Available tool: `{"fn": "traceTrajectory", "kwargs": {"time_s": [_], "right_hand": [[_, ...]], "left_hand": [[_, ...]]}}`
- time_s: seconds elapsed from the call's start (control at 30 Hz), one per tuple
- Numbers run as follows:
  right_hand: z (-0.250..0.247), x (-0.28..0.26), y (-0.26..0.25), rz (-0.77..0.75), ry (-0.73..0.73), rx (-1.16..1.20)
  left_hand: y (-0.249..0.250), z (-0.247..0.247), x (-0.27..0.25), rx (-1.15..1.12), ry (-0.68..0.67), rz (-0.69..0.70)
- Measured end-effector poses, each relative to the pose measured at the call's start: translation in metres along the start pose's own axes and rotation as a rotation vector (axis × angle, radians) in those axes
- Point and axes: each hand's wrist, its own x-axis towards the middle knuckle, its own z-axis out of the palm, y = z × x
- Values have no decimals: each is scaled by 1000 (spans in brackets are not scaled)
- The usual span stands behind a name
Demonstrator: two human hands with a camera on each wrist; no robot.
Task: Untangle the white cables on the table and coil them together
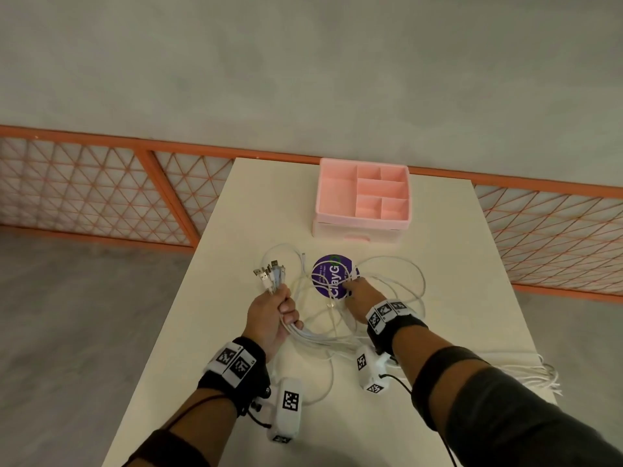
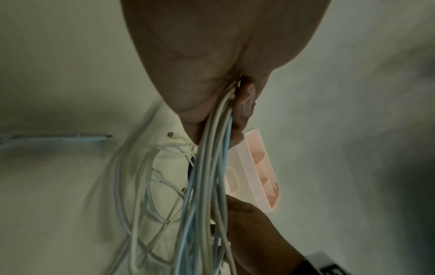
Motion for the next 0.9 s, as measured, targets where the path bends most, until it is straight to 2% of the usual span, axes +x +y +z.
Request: {"fn": "traceTrajectory", "kwargs": {"time_s": [0.1,0.23,0.47,0.6,0.7,0.8,0.9], "right_hand": [[-15,-4,1,-24,189,55],[-52,-19,1,20,462,353],[-107,-57,-22,-173,596,681],[-129,-78,-39,-205,584,831],[-135,-93,-49,-275,517,885],[-129,-101,-52,-287,425,800],[-116,-105,-51,-215,277,735]], "left_hand": [[1,1,-1,12,-14,12],[2,5,-4,24,-29,19],[8,16,-13,64,-96,66],[12,21,-16,75,-125,72],[14,25,-19,76,-139,85],[16,33,-24,48,-180,117],[19,41,-29,54,-223,168]]}}
